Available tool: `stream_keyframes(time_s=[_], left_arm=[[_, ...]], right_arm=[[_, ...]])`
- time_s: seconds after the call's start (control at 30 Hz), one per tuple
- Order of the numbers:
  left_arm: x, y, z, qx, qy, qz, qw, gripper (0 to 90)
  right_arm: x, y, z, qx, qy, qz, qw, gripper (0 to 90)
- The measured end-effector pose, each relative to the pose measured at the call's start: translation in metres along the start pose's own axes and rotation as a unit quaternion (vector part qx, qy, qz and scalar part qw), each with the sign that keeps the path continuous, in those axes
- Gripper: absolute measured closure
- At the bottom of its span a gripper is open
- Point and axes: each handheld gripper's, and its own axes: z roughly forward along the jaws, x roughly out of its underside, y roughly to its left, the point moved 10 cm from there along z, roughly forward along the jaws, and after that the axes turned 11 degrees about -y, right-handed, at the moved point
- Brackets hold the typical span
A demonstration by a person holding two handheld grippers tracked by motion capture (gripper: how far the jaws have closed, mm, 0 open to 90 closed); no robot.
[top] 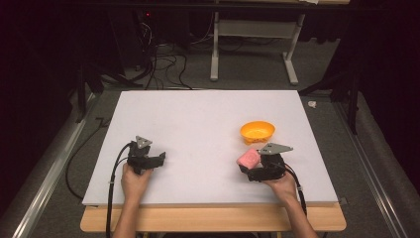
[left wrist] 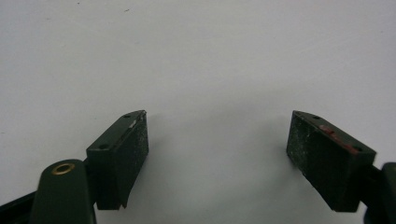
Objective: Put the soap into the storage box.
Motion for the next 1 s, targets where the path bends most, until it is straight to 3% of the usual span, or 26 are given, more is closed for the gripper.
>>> stream_keyframes(time_s=[0.67,1.0], left_arm=[[0.000,0.000,0.000,-0.001,0.000,0.001,1.0000,21.3],[0.000,0.000,0.000,0.000,0.000,0.000,1.0000,21.3]], right_arm=[[-0.001,-0.032,-0.025,0.046,-0.021,0.046,0.9977,13.5],[-0.010,-0.039,-0.030,0.053,-0.033,0.064,0.9960,13.5]])
